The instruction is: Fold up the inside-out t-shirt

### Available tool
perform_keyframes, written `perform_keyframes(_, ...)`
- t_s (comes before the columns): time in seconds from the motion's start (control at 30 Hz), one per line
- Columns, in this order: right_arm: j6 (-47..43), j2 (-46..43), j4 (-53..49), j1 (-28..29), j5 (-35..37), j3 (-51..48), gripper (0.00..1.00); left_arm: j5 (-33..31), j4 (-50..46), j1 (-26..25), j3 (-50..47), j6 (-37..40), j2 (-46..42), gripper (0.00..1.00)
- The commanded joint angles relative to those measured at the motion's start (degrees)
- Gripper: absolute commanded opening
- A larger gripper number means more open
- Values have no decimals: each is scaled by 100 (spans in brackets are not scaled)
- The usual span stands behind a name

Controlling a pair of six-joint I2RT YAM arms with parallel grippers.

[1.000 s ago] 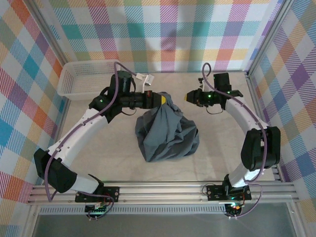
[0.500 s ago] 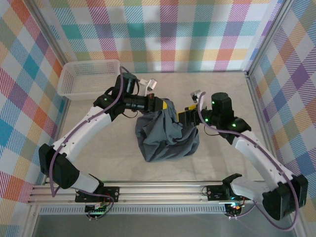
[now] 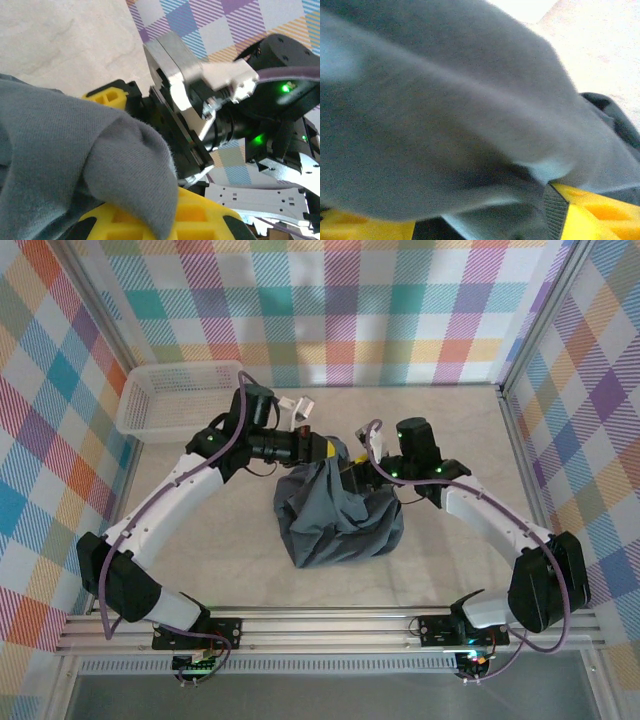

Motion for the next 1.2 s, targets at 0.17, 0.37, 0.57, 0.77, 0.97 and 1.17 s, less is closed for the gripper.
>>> perform_keyframes(0.17, 15, -28, 37, 55, 629, -63, 50, 194, 113, 84, 327, 25, 73, 0)
perform_keyframes(0.37, 782, -143, -298, 42, -756, 539, 0, -1598, -1372, 383, 491, 1399, 247, 0)
perform_keyframes(0.57, 3187, -873, 2144, -68, -2365, 0, 0, -1625, -158, 915, -794, 1540, 710, 0)
perform_keyframes(0.77, 3046, -701, 1831, -85, -2404, 315, 0, -1232, 612, 910, -1331, 1216, -281, 38)
perform_keyframes(0.97, 2724, -517, 1330, -210, -2281, 419, 0, -1363, 768, 708, -2244, 1306, -1709, 43)
perform_keyframes(1.17, 2589, -320, 951, -217, -2398, 645, 0, -1274, 594, -108, -2144, 2012, -1907, 44)
